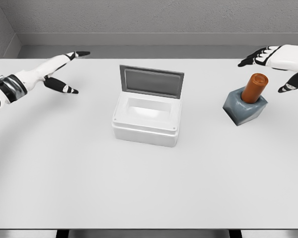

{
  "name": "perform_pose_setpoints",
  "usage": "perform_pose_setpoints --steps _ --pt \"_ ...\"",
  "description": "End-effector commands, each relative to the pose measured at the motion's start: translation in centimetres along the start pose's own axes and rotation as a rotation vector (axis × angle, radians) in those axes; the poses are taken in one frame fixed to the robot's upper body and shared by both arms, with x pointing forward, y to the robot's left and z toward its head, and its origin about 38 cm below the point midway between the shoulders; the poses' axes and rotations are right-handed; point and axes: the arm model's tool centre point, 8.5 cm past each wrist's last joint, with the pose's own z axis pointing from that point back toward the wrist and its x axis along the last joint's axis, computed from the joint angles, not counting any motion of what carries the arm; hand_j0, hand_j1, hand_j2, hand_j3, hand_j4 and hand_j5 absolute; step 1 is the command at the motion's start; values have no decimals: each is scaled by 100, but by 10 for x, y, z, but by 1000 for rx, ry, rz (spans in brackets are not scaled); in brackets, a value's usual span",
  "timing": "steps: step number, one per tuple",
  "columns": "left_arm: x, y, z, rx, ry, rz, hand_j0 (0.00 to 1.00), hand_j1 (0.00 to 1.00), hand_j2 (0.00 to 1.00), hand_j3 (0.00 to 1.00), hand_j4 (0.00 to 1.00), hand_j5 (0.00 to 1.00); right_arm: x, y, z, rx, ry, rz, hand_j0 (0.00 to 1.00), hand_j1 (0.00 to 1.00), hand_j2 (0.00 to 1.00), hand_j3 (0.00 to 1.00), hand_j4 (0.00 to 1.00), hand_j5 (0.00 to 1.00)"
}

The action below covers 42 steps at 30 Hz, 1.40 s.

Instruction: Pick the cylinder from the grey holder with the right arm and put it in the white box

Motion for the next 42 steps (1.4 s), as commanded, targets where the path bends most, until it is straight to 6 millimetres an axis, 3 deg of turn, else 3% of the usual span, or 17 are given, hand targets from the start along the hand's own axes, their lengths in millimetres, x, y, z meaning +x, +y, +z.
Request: perform_pose_setpoints --steps 1,7,12,15,21,37,42 --pt "0 -5 0 -53 -1 8 100 100 100 100 100 100 2 1 -2 1 -6 -4 100 100 100 100 100 100" --pt "6 -11 -6 -99 -26 31 100 100 100 100 100 100 3 14 -13 25 -24 -24 100 100 100 100 100 100" --pt "8 -12 -6 -109 -33 28 100 100 100 100 100 100 -13 20 -5 13 16 -83 100 100 100 100 100 100" --pt "12 -15 -10 -137 -49 36 100 100 100 100 100 100 -9 22 -13 38 0 -74 100 100 100 100 100 100" --pt "14 -17 -13 -137 -53 38 100 100 100 100 100 100 -2 21 -25 82 -25 -46 100 100 100 100 100 100" --pt "14 -17 -13 -151 -52 26 100 100 100 100 100 100 -6 16 -35 99 -20 -42 100 100 100 100 100 100" --pt "15 -19 -15 -153 -54 27 100 100 100 100 100 100 -17 21 -38 98 7 -73 100 100 100 100 100 100"
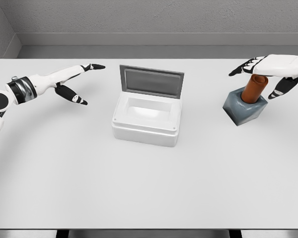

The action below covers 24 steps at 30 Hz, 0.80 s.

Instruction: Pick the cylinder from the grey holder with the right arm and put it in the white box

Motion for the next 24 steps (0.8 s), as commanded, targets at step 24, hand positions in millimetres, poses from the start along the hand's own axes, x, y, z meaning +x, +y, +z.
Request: perform_pose_setpoints --steps 24 --pt "1 -4 -3 -29 -6 11 100 100 100 100 100 100 -2 3 -11 34 -3 -15 100 100 100 100 100 100"
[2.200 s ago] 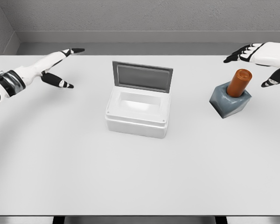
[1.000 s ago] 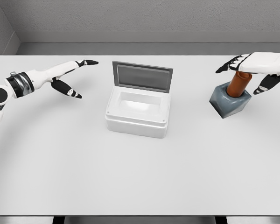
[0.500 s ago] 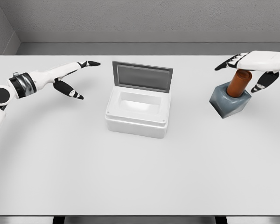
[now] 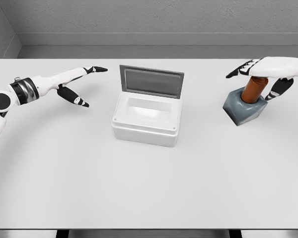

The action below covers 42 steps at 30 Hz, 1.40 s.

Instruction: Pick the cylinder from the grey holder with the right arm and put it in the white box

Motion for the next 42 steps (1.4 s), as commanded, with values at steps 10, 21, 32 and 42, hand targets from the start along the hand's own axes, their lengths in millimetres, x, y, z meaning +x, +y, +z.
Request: perform_pose_setpoints --steps 10,21,32,42 --pt "2 0 -2 -2 -8 7 100 100 100 100 100 100 -1 0 0 14 2 -5 86 86 86 86 86 86" --pt "3 0 -3 -3 -10 6 100 100 100 100 100 100 -1 0 0 12 3 -5 70 70 70 70 70 70" --pt "3 1 -3 -1 -10 5 100 100 100 100 100 100 0 1 -7 14 -6 -11 55 55 55 55 55 55" --pt "2 0 -2 -1 -8 7 100 100 100 100 100 100 3 1 -13 16 -16 -12 46 46 46 46 46 46"
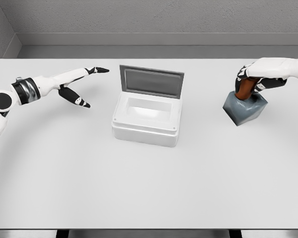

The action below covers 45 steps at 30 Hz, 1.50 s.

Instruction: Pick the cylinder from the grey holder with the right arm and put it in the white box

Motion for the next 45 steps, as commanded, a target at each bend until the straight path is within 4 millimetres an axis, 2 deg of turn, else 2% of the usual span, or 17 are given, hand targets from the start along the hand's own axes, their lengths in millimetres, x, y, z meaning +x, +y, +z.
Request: perform_pose_setpoints --steps 1,10,15,19,26,31,37,45 --pt "0 1 1 7 -2 6 100 100 100 100 100 100 2 2 -3 13 -10 6 45 45 45 45 45 45" --pt "1 2 0 8 -3 4 100 100 100 100 100 100 3 4 -3 24 -9 14 35 35 35 35 35 35" --pt "2 3 -1 8 -7 4 100 100 100 100 100 100 1 0 5 14 1 20 36 36 36 36 36 36" --pt "2 2 -1 7 -8 5 100 100 100 100 100 100 4 -11 13 -6 1 44 37 37 37 37 37 37" --pt "1 1 1 -16 -6 5 100 100 100 100 100 100 11 -13 17 -5 -14 65 37 37 37 37 37 37" --pt "1 1 1 -17 -6 5 100 100 100 100 100 100 23 -21 14 -4 -41 103 37 37 37 37 37 37" --pt "2 0 0 -18 -6 4 100 100 100 100 100 100 39 -34 27 -18 -62 163 37 37 37 37 37 37" --pt "2 2 2 -28 -11 9 100 100 100 100 100 100 69 -46 23 -32 -135 235 37 37 37 37 37 37"
